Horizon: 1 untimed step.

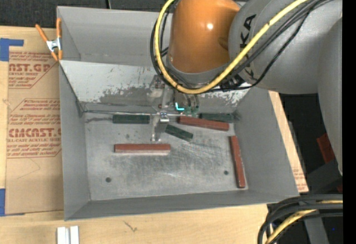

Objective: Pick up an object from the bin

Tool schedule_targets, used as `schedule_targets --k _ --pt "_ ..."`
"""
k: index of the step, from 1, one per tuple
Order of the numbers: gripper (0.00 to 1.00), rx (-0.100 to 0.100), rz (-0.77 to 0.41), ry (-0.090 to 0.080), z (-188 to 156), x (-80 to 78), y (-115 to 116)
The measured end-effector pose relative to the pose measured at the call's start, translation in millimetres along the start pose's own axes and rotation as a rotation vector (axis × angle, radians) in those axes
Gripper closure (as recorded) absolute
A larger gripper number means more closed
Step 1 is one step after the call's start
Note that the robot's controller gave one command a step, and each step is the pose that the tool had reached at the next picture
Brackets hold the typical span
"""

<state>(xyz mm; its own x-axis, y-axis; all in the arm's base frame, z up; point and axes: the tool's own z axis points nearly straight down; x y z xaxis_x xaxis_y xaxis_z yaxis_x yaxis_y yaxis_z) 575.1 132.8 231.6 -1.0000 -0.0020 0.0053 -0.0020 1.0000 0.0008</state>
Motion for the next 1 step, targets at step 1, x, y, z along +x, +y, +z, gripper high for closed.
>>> schedule_targets --k 1 --pt "0.00 -0.001 0.001 -0.007 -3.7 -1.6 -0.7"
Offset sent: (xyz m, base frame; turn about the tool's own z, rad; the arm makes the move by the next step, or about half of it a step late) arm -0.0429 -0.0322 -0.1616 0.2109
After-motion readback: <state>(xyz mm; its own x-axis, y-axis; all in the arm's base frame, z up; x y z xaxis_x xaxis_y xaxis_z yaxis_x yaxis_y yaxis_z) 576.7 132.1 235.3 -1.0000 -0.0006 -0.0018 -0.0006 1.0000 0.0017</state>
